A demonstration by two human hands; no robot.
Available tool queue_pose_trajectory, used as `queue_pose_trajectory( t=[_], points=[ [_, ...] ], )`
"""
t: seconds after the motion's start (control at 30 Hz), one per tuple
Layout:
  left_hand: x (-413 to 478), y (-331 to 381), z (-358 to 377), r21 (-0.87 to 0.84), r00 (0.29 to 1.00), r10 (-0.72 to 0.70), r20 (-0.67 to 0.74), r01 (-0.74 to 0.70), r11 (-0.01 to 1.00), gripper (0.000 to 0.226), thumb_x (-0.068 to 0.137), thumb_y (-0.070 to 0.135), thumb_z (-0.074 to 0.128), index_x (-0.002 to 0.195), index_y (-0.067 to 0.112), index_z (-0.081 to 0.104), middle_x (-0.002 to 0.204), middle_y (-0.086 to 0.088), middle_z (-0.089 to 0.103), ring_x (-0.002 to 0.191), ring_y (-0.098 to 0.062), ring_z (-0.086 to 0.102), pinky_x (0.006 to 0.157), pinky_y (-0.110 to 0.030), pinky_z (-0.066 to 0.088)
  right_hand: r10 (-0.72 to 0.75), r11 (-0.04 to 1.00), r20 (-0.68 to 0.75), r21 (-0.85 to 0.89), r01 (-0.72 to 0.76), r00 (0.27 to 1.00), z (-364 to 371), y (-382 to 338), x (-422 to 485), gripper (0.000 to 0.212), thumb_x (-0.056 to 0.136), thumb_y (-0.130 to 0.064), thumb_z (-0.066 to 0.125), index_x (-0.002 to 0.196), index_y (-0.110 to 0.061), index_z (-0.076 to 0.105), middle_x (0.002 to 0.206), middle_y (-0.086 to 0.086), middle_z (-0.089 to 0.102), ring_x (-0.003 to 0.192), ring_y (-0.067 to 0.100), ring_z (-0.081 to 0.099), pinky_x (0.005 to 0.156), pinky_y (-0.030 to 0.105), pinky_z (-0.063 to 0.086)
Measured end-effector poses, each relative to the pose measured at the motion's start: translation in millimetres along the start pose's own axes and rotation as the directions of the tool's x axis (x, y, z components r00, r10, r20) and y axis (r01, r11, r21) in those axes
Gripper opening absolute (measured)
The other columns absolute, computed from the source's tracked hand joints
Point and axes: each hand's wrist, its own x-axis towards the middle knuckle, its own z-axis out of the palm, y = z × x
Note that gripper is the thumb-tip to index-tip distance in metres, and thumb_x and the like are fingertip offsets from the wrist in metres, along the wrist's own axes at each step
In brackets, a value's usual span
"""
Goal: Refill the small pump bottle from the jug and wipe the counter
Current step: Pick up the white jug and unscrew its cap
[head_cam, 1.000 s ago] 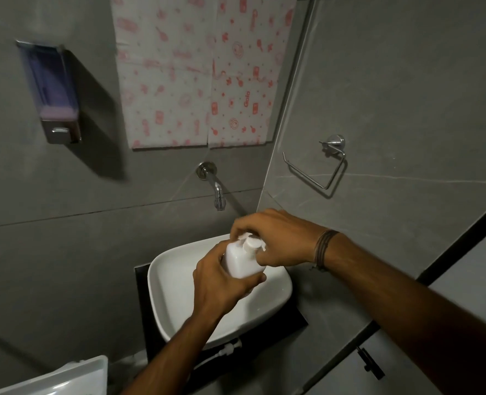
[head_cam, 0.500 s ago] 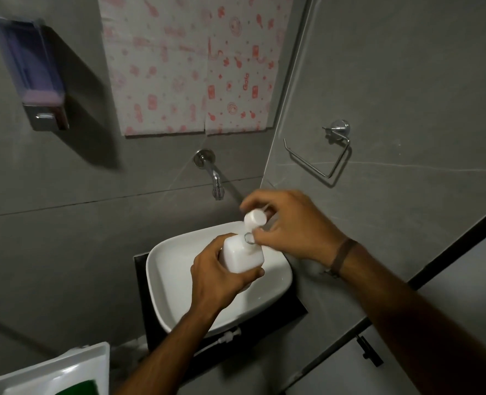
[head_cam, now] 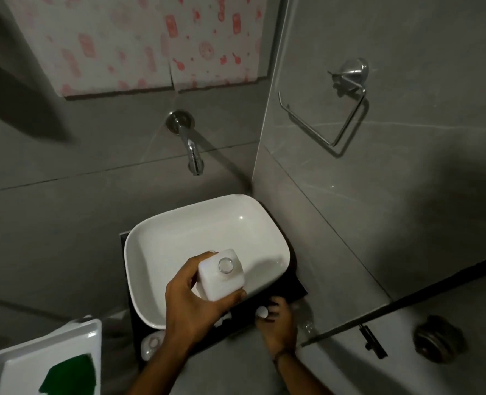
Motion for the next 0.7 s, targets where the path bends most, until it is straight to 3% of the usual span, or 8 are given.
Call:
queue_pose_trajectory(
  t=[0.17,0.23,0.3,0.4,0.5,0.6,0.7],
  points=[
    [1.2,-9.0,15.3,0.004,0.999,-0.015,-0.04,0.015,1.0,0.078,0.053,0.03,0.105,0.123,0.035,0.069,0.124,0.011,0.075,0.115,-0.011,0.07,0.09,-0.017,0.057,0.048,0.998,-0.003,-0.031,-0.049,0.999,34.5,13.9,29.2,0.031,0.083,-0.026,0.074,0.112,-0.028,0.063,0.104,0.0,0.071,0.097,0.027,0.068,0.084,0.043,0.058],
    [1.0,-12.1,19.3,0.005,0.998,-0.026,-0.064,0.027,1.0,0.077,0.053,0.032,0.104,0.123,0.034,0.07,0.123,0.01,0.075,0.114,-0.013,0.071,0.088,-0.017,0.058,-0.012,0.996,0.026,-0.09,0.014,1.0,40.7,18.4,37.5,0.038,0.086,-0.033,0.072,0.122,-0.027,0.061,0.103,-0.005,0.068,0.097,0.023,0.068,0.081,0.038,0.056],
    [0.4,-14.4,21.0,0.003,0.996,-0.035,-0.076,0.036,0.999,0.077,0.054,0.033,0.103,0.124,0.032,0.07,0.122,0.01,0.075,0.114,-0.015,0.071,0.087,-0.016,0.057,-0.061,0.99,0.047,-0.124,0.066,0.997,41.1,19.3,41.5,0.048,0.085,-0.028,0.075,0.129,-0.026,0.056,0.104,-0.008,0.065,0.096,0.02,0.068,0.079,0.031,0.053],
    [-1.8,-19.8,19.3,0.01,0.994,-0.065,-0.089,0.066,0.998,0.078,0.054,0.034,0.104,0.125,0.03,0.07,0.121,0.008,0.075,0.112,-0.017,0.072,0.086,-0.016,0.057,-0.071,0.988,0.074,-0.135,0.081,0.995,34.8,13.3,33.6,0.053,0.081,-0.021,0.08,0.128,-0.023,0.055,0.104,-0.006,0.064,0.099,0.022,0.068,0.081,0.033,0.055],
    [-6.6,-22.9,14.2,0.031,0.993,-0.082,-0.087,0.085,0.996,0.08,0.053,0.039,0.104,0.125,0.032,0.069,0.12,0.011,0.076,0.11,-0.013,0.073,0.083,-0.017,0.059,-0.05,0.998,0.055,-0.032,0.052,0.997,13.8,5.7,8.6,0.061,0.073,-0.009,0.084,0.121,-0.027,0.051,0.114,-0.005,0.064,0.1,0.02,0.066,0.078,0.03,0.054],
    [-11.7,-22.2,7.5,0.038,0.994,-0.08,-0.077,0.083,0.996,0.084,0.051,0.036,0.105,0.127,0.03,0.069,0.118,0.01,0.077,0.108,-0.014,0.074,0.082,-0.024,0.062,-0.174,0.983,0.014,0.056,0.173,0.985,-13.3,-11.5,-26.2,0.073,0.064,0.003,0.081,0.115,-0.038,0.048,0.124,-0.005,0.061,0.099,0.017,0.063,0.073,0.016,0.049],
    [-16.5,-14.8,1.7,0.037,0.997,-0.059,-0.045,0.061,0.997,0.084,0.051,0.036,0.106,0.126,0.031,0.069,0.118,0.01,0.077,0.108,-0.014,0.073,0.082,-0.023,0.06,-0.401,0.915,0.168,0.117,0.386,0.9,-32.4,-48.7,-58.8,0.098,0.057,-0.012,0.086,0.138,-0.045,0.043,0.139,-0.025,0.053,0.121,0.002,0.056,0.085,0.009,0.049]
  ],
)
